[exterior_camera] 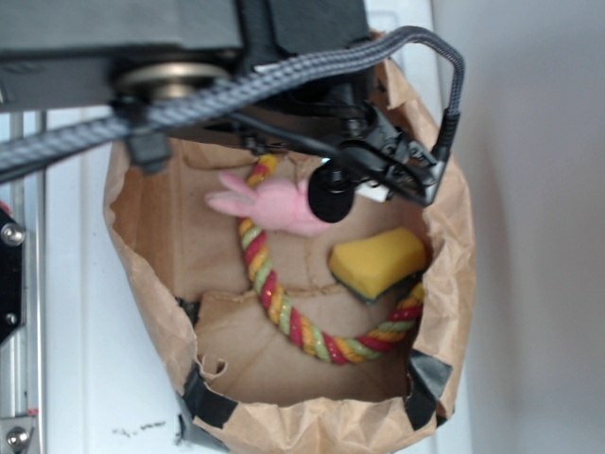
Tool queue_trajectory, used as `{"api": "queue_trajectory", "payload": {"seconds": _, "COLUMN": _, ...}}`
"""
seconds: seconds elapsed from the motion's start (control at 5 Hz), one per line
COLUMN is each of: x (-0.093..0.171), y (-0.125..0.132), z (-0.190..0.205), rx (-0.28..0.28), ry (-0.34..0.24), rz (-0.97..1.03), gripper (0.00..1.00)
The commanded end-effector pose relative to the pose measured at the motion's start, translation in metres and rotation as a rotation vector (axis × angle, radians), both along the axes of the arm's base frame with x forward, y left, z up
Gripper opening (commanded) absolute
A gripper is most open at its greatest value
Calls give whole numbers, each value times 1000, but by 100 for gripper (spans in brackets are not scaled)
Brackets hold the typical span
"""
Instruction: Grab the rock.
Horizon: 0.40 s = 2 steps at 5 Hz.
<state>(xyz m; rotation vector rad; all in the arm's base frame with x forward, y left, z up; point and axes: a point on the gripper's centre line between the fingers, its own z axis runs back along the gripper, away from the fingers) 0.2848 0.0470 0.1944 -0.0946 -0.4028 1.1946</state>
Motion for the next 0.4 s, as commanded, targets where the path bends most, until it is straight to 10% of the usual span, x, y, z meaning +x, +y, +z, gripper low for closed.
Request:
{"api": "queue_trajectory", "payload": {"seconds": 0.0, "x": 8, "y": 20, "z": -12, "rx": 48, "ry": -117, "rz": 55, "gripper": 100}}
{"api": "queue_trajectory", "payload": {"seconds": 0.2, "x": 11, "y": 30, "z": -26, "rx": 64, "ry": -131, "rz": 64, "gripper": 100}}
